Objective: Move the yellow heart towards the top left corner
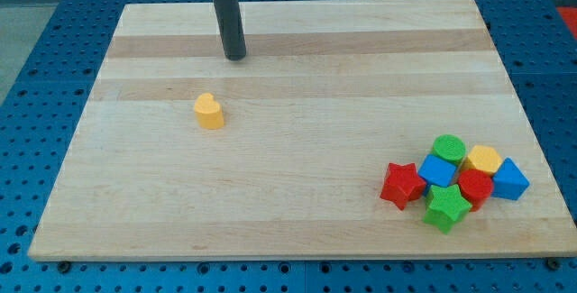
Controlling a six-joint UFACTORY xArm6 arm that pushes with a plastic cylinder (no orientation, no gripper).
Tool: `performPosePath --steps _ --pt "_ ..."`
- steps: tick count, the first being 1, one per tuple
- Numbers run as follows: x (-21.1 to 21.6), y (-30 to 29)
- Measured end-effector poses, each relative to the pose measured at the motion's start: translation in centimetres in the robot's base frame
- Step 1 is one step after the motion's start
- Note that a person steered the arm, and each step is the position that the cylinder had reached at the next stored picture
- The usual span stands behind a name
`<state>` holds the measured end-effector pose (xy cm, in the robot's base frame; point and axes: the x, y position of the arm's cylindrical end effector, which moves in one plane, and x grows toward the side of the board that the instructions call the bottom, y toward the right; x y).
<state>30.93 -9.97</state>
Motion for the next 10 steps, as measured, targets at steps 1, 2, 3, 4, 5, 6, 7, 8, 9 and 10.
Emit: performPosePath --steps 1,2,3,4,5,6,7,8,9,10 --pt "0.4 1.2" --pt "6.3 6.2" --pt "11.1 6.8" --pt "17.1 5.7" --pt "18.6 3.3" --pt "18.0 -0.4" --pt "16.0 -1.1" --pt "7.9 -3.6" --pt "-1.5 -6.1" --pt "-3.8 -7.3"
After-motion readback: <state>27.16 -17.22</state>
